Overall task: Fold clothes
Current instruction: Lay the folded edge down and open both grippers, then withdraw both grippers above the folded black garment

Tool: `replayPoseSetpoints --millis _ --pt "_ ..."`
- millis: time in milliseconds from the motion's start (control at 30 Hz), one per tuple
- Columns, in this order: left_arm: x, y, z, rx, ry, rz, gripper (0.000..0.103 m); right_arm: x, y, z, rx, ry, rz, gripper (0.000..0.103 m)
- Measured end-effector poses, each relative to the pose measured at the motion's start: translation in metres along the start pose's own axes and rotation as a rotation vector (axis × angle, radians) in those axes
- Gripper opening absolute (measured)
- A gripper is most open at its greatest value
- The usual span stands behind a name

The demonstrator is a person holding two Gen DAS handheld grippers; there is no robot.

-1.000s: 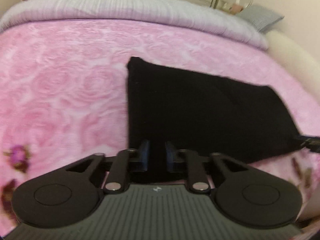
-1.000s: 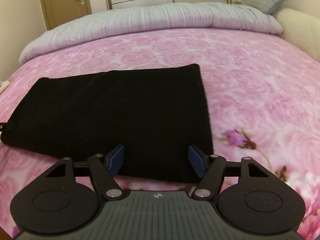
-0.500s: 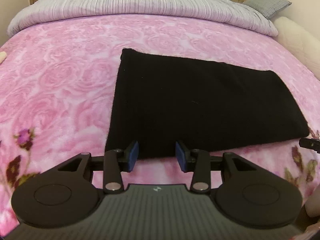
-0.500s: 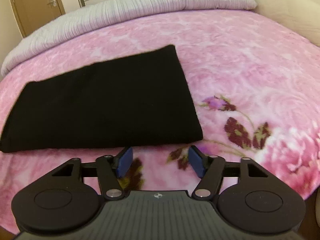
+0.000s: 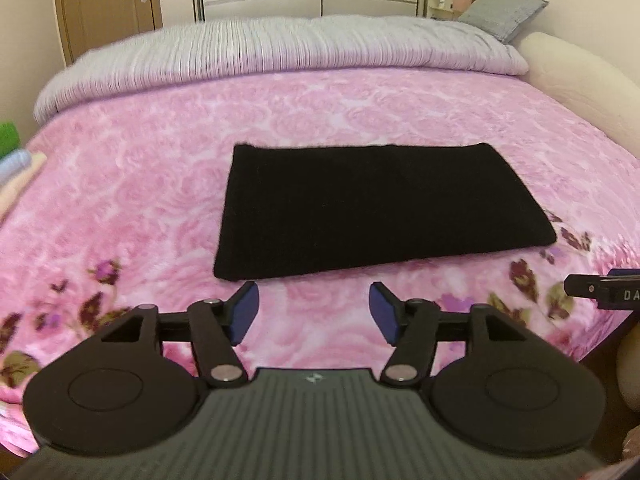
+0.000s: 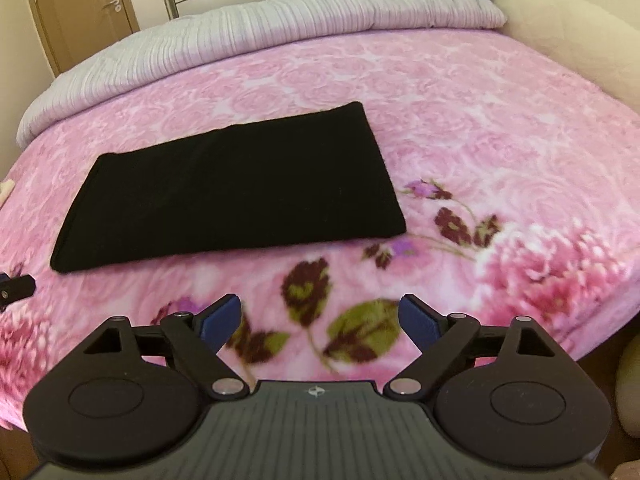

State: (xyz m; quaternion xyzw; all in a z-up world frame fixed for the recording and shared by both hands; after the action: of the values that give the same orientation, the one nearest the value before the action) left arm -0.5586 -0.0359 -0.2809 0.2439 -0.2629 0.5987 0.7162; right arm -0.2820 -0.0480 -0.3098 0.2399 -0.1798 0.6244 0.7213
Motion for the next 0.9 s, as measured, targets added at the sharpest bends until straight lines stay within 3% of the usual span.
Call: replayPoseSetpoints --millis 567,900 --pt "-0.027 -0.012 0.095 0.031 -0.143 -0.033 0.065 -0.029 0.008 0.076 -0.003 -0.095 0.031 0.088" --pt "-0.038 0.000 0.102 0.049 -0.133 -0.005 0.066 -0.026 0.023 0.089 0.037 -0.132 0.077 0.088"
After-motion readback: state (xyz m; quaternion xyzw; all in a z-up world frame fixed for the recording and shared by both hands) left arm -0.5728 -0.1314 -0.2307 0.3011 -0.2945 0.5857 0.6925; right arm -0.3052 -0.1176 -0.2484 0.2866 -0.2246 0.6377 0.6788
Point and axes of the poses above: each gripper's, at about its wrist camera, not at the fingertips, and z roughly against the way its jaws point, y to its left, x to its top, the point moved 4 cm from there along -z, roughly the way its jaws point, and after that the axes turned 5 degrees about y, right-handed, at the moved point
